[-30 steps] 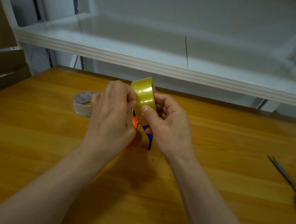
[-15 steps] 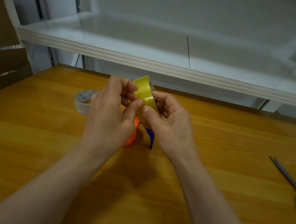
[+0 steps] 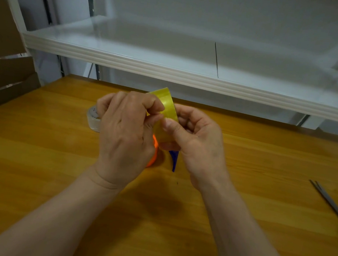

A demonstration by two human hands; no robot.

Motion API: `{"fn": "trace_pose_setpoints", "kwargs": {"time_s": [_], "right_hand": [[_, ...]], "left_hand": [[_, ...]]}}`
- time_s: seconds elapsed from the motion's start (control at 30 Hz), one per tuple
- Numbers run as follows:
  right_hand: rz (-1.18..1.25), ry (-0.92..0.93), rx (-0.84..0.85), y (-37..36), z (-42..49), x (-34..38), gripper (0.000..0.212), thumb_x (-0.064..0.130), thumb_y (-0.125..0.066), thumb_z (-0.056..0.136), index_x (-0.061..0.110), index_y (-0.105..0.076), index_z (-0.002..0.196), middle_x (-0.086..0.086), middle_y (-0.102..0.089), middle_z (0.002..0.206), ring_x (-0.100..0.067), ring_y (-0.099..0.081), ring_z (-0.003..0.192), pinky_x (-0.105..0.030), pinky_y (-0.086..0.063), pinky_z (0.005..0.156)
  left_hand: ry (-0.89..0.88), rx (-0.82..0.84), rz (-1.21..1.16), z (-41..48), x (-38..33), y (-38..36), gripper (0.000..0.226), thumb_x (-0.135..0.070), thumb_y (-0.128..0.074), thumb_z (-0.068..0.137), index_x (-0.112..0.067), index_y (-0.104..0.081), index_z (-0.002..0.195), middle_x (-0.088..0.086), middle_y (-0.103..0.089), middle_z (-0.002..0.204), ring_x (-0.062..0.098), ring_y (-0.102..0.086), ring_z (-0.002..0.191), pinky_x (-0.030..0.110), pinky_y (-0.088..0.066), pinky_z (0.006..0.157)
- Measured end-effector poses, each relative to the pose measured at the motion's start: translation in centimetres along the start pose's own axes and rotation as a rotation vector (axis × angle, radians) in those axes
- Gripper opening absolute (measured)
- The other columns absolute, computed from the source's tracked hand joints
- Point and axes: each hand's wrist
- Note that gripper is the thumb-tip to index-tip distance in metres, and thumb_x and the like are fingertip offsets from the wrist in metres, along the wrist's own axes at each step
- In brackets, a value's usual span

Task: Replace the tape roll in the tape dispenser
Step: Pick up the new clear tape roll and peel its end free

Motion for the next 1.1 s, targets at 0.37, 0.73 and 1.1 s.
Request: {"fn": "trace_pose_setpoints", "kwargs": {"time_s": [0.37,0.73,1.1], "right_hand": [[0.146,-0.038,0.016,-0.3,-0.2,0.7,0.038,0.001,-0.072,0.088,0.012,-0.061,0.123,-0.004,-0.071,0.081,-0.019,-0.074,0.082,-0.057,-0.061,0.078],[0.163,-0.012,0.098,0.2,-0.4,1.2,0.044,0.002,-0.069,0.092,0.033,-0.051,0.117,-0.009,-0.061,0.085,-0.019,-0.067,0.077,-0.035,-0.058,0.054],[-0.066,0.057,0.075,1.1,-0.4,1.5,0.01,0.014,-0.065,0.097,0.024,-0.065,0.094,-0.023,-0.068,0.09,-0.014,-0.063,0.07,-0.025,-0.051,0.045]], "left_hand": [[-0.105,-0.028,-0.008,0.2,0.4,0.0,0.023,0.007,-0.058,0.091,-0.015,-0.051,0.091,0.008,-0.067,0.078,0.023,-0.056,0.075,0.032,-0.028,0.083],[-0.011,-0.055,-0.159,-0.2,0.1,-0.4,0.029,0.003,-0.065,0.089,-0.016,-0.045,0.096,-0.004,-0.051,0.092,0.021,-0.051,0.082,0.051,-0.04,0.074],[-0.039,0.058,-0.178,0.1,-0.6,0.1,0.011,-0.029,-0.049,0.103,-0.018,-0.047,0.101,-0.005,-0.049,0.097,0.022,-0.049,0.09,0.055,-0.043,0.074]]}}
Point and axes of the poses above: each hand's wrist, its own z-axis towards the middle knuckle, its own y-axis out of the back of the hand, x = y × z
